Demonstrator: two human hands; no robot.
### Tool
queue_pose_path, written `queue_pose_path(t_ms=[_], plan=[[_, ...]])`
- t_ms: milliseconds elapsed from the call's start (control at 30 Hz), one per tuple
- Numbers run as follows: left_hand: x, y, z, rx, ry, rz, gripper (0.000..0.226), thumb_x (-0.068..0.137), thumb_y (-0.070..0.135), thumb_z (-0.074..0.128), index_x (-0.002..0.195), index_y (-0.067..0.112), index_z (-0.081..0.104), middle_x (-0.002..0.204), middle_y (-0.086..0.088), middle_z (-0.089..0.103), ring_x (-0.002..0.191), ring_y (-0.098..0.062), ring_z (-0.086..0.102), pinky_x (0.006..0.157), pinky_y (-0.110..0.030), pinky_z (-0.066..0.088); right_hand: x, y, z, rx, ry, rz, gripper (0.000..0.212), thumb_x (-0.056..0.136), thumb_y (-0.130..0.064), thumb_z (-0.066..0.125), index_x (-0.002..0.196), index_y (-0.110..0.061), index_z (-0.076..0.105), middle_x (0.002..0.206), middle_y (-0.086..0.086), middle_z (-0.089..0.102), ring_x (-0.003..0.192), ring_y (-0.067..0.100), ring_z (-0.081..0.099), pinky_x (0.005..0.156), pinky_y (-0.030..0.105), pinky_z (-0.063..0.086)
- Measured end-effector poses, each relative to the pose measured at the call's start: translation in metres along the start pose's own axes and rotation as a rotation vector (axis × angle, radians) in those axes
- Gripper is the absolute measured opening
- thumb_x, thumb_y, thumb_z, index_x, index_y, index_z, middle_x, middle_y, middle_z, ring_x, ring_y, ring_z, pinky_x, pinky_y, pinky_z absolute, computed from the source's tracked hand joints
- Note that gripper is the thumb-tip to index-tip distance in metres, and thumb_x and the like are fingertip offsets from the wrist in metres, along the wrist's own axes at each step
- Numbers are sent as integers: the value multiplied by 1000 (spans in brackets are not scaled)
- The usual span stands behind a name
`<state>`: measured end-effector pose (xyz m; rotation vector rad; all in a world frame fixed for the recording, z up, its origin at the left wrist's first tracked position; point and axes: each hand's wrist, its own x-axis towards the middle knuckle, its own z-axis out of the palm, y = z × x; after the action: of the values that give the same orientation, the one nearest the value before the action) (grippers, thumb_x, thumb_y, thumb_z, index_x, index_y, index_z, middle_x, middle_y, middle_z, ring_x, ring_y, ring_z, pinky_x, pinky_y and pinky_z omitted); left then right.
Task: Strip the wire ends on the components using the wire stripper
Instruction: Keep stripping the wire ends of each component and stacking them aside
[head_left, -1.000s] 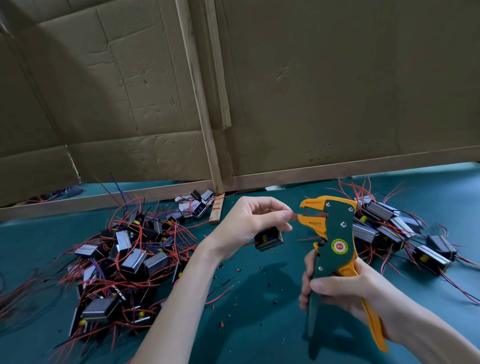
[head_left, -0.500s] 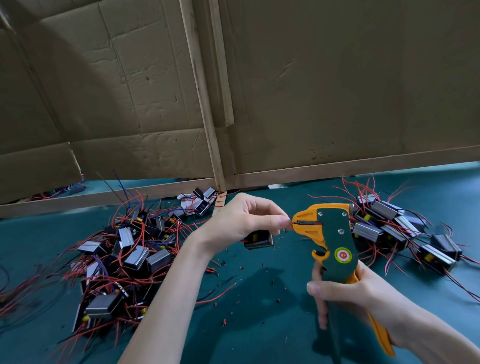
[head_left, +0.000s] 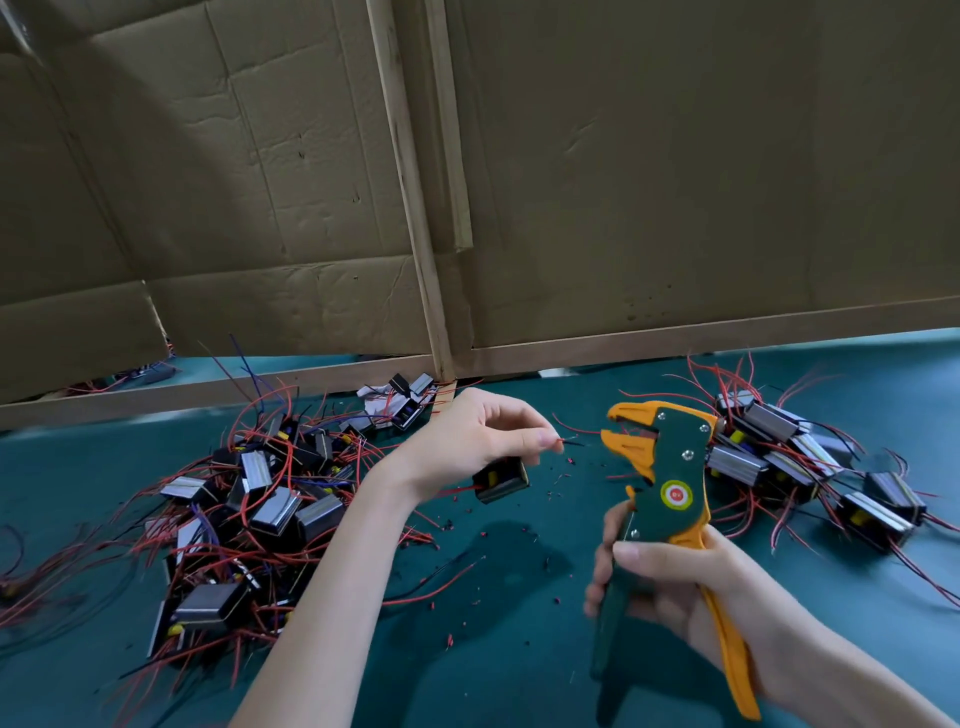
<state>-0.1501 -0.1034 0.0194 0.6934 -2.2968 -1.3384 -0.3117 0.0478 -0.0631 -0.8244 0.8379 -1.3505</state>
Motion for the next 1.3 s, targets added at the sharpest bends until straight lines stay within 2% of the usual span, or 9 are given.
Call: queue_pose_path(t_ms=[200,300,433,500,667,867,967,1100,1300], plan=[[20,-1,11,169,220,82,12,90,19,66,79,23,70,70,7,69,69,-5,62,75,-23,48,8,-9,-17,214,225,169,26,51,5,74,76,2,70,77,27,64,66,41,67,62,51,58],[42,11,35,290,316,211,13,88,13,68,78,20,70,68,13,65,62,-6,60,68,-13,46,10,-7,-17,243,265,261,22,47,1,70,68,5,71,77,28,65,64,41,68,60,51,58],[77,35,79,359,372,432,8,87,4,65,88,3,73,82,-3,68,75,-16,59,76,-23,45,10,-5,-18,240,251,301,18,50,1,68,67,5,72,78,29,66,66,41,69,61,50,58],[88,45,102,317,285,446,12,89,0,62,96,-1,72,96,-12,71,90,-23,63,85,-25,46,10,-6,-20,258,246,288,18,50,2,67,67,5,71,77,29,66,64,40,68,60,50,58],[84,52,121,208,-5,289,29,93,-8,49,113,1,69,134,-10,58,126,-22,52,108,-31,38,12,-7,-26,295,253,253,19,49,4,66,68,6,69,77,28,65,64,41,68,61,52,58],[36,33,49,388,-45,72,28,95,0,50,113,12,69,115,-4,69,109,-15,63,97,-23,46,16,-5,-34,253,313,257,39,45,1,70,83,4,62,77,29,66,64,41,69,60,52,58],[13,6,1,724,1,-256,39,93,-4,44,118,15,65,126,-4,63,115,-19,59,100,-30,45,15,-5,-33,222,312,267,40,47,0,71,86,3,61,79,28,66,66,42,69,62,52,57],[-20,-22,-52,861,-158,-681,32,90,3,59,119,16,65,131,-3,58,118,-20,56,98,-32,44,13,-6,-32,209,301,268,37,54,1,67,89,3,59,79,28,66,67,42,69,63,53,58],[-34,-43,-77,787,-132,-730,32,86,4,67,112,21,69,129,-2,58,114,-22,56,84,-30,47,11,-10,-28,207,309,267,27,63,1,61,89,3,58,77,27,66,65,40,69,61,51,58]])
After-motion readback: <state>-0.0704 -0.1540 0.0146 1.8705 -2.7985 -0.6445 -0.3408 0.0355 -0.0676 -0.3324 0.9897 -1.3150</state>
